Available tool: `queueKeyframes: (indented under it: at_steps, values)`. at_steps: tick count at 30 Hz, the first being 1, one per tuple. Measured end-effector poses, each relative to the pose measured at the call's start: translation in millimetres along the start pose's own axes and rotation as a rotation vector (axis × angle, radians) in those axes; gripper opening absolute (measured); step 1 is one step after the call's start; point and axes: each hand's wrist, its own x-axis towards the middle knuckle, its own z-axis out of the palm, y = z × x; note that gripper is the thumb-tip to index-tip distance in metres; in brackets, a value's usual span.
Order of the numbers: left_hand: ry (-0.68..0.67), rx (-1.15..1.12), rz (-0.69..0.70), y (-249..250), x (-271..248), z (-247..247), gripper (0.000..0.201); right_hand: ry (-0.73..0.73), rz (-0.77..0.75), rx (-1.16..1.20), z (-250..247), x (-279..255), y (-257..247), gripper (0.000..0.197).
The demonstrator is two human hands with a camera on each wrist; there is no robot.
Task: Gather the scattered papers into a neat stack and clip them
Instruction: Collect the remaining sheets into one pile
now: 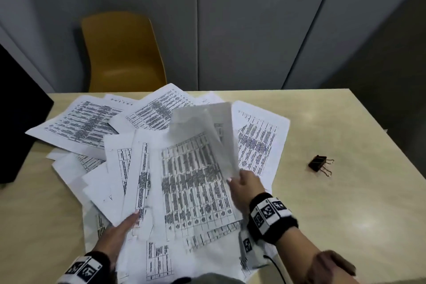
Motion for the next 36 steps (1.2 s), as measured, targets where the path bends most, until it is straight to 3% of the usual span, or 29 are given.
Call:
queueKeyframes:
  at_steps: [6, 8, 10, 13, 16, 20, 23, 29, 36]
  values:
    - [-0.063, 0.061, 0.051, -1, -2, -1, 0.046, -0.254, -0.029, -0.108, 26, -5, -7, 0.029]
    - [-0.069, 0.076, 0.044, -2, -1, 0, 0.049, -0.157, -0.028, -0.042, 26, 0, -6, 0.026]
    - [-0.07, 0.065, 0.029, -2, -2, -1, 0.05, 0.067, 0.029, 0.019, 16, 14, 0, 0.031]
    - [-0.056, 0.036, 0.01, -3, -2, -4, 0.054, 0.365, 0.238, -0.021, -14, 39, 15, 0.047]
    - [-0.05, 0.014, -0.01, 0, -3, -3, 0.05, 0.438, 0.425, -0.002, -41, 53, 28, 0.068]
    - [-0.057, -0.016, -0.009, 4, -5, 0, 0.051, 0.381, 0.37, -0.126, -42, 56, 36, 0.094]
    - [-0.051, -0.039, -0.003, 7, -8, 2, 0.051, 0.323, 0.271, -0.202, -33, 53, 36, 0.098]
    - [-0.076, -0.077, -0.014, 16, -18, 5, 0.048, 0.134, 0.225, -0.27, -38, 44, 42, 0.109]
    - [-0.064, -0.048, -0.008, 17, -20, 6, 0.054, 0.114, 0.234, -0.383, -44, 21, 52, 0.114]
